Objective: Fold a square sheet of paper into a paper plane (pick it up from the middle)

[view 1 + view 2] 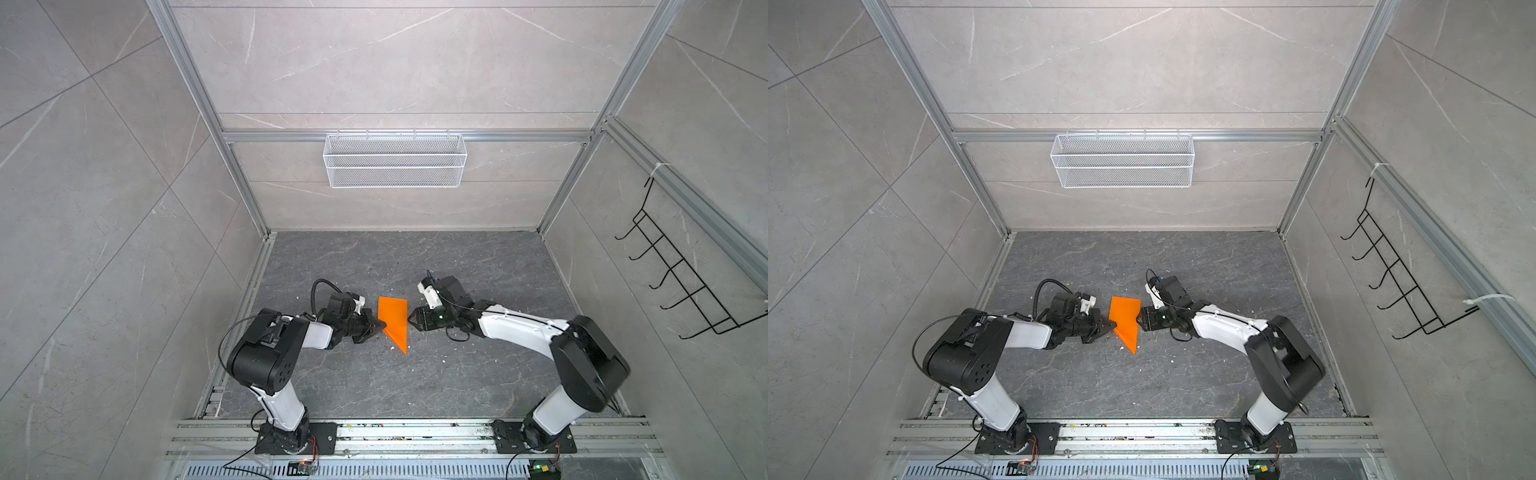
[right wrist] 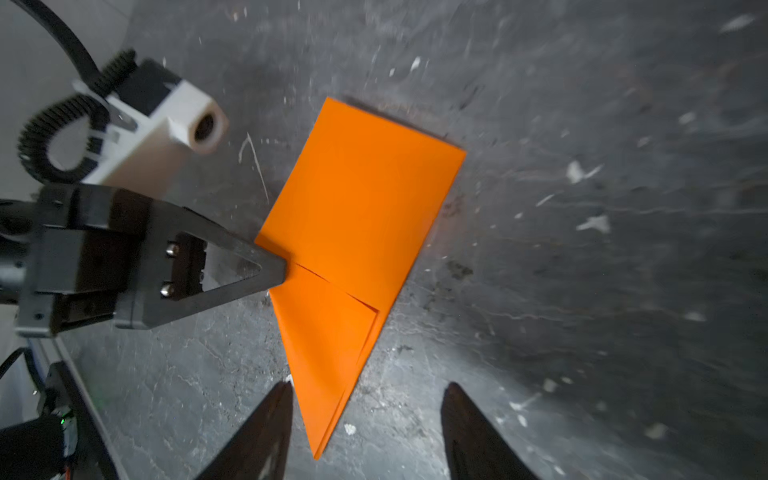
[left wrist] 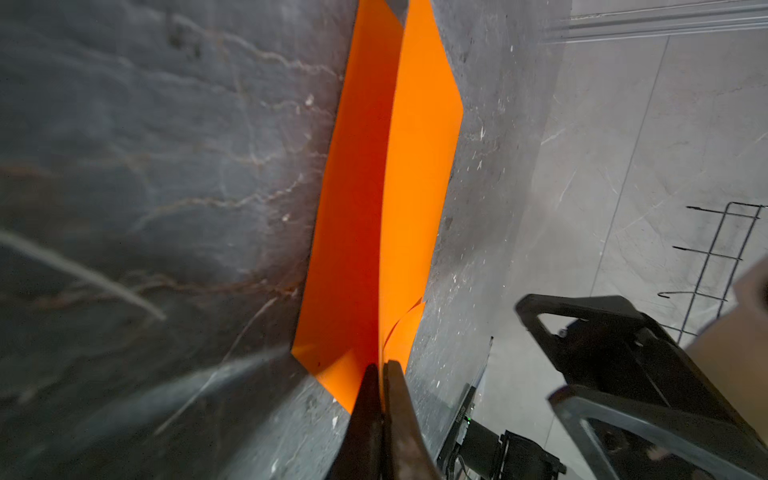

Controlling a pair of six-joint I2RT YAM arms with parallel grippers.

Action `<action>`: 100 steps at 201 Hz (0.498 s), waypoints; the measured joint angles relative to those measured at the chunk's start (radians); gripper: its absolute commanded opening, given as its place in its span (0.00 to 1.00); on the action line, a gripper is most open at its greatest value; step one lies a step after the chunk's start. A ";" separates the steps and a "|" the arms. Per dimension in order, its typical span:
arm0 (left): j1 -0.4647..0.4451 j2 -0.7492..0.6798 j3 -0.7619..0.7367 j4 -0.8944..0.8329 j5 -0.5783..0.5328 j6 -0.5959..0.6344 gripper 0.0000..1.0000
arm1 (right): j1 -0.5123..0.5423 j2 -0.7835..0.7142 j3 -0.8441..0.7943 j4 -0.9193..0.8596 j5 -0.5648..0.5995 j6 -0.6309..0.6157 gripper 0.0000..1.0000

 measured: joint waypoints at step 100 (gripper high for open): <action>-0.209 -0.072 0.254 -0.417 -0.367 -0.129 0.02 | 0.237 0.004 -0.298 0.499 0.275 -0.349 0.53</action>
